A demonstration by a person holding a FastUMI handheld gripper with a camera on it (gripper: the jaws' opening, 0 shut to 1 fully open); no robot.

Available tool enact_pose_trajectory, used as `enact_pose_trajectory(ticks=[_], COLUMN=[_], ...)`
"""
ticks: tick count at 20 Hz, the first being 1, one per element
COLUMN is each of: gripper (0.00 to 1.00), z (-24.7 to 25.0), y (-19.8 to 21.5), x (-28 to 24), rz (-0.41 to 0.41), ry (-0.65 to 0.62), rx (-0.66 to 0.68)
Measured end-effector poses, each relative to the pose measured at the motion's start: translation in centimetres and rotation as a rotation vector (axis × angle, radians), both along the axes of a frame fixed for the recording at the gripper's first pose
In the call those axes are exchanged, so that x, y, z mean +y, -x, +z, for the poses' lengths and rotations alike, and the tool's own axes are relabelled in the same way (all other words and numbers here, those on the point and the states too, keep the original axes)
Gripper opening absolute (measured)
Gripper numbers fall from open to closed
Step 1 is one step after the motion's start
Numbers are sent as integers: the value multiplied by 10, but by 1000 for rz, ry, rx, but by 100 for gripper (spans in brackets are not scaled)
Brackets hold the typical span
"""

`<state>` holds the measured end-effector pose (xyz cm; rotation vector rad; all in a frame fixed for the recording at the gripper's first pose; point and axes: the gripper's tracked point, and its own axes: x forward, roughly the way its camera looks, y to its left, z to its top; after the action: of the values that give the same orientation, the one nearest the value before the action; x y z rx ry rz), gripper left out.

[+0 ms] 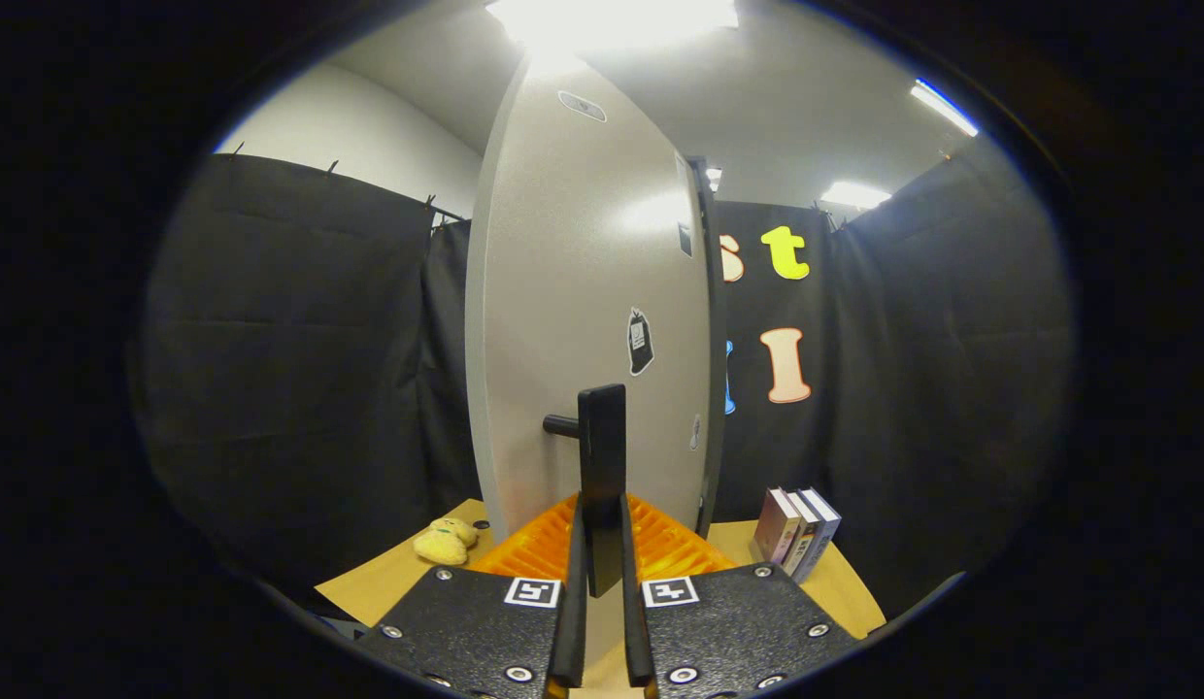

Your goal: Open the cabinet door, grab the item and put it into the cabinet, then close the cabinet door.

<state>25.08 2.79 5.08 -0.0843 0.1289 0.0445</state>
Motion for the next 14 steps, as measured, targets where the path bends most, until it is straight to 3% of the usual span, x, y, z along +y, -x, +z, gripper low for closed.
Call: enact_pose_trajectory(ticks=[9, 14], gripper=[14, 7], z=[5, 6], y=[9, 15], x=[-46, -65], rz=[-211, -346], ry=[33, 20], rx=[-26, -50])
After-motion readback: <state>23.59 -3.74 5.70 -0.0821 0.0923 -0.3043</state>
